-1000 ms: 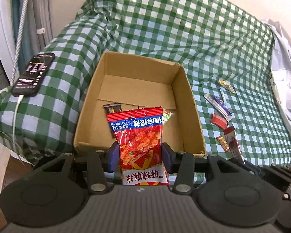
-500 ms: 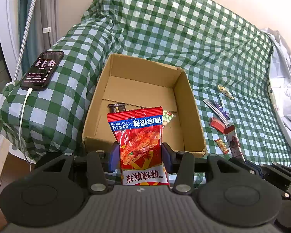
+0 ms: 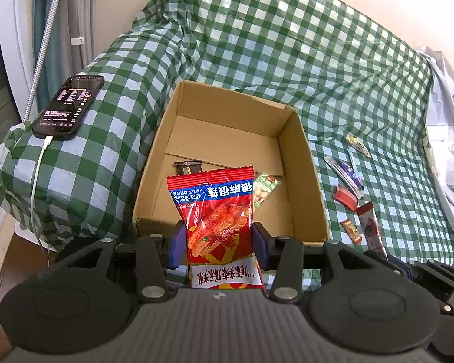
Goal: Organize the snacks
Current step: 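Carry the red bag and coffee stick over the box with both tools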
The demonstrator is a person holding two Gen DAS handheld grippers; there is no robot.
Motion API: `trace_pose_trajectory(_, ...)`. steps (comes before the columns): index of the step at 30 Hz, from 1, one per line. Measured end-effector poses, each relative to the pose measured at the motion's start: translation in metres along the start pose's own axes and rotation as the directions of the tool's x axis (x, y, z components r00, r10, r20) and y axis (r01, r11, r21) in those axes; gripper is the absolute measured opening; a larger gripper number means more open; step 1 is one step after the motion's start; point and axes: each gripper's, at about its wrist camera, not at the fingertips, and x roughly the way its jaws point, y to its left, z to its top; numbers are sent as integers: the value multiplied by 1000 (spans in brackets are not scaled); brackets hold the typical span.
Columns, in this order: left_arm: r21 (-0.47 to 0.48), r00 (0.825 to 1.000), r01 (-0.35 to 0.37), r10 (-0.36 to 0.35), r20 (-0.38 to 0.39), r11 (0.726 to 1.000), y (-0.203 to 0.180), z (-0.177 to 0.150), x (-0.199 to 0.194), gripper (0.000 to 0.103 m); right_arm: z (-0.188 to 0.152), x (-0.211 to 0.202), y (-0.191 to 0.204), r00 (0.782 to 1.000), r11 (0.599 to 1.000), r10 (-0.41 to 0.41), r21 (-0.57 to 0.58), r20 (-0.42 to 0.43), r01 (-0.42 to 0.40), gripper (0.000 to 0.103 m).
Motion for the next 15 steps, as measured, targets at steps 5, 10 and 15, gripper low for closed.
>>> trace_pose_trajectory(5,-5,1000,-4,4,-4,1000,0,11,9,50,5,8,-4,1000,1000,-1,14,-10,1,6)
trace_pose_trajectory(10,-10,1000,-12,12,-11,1000,-1,25,24,50,13,21,-8,1000,1000,1,23,-20,0,6)
trace_pose_trajectory(15,-18,1000,-17,17,-18,1000,-2,42,39,50,22,38,-11,999,1000,4,29,-33,-3,6)
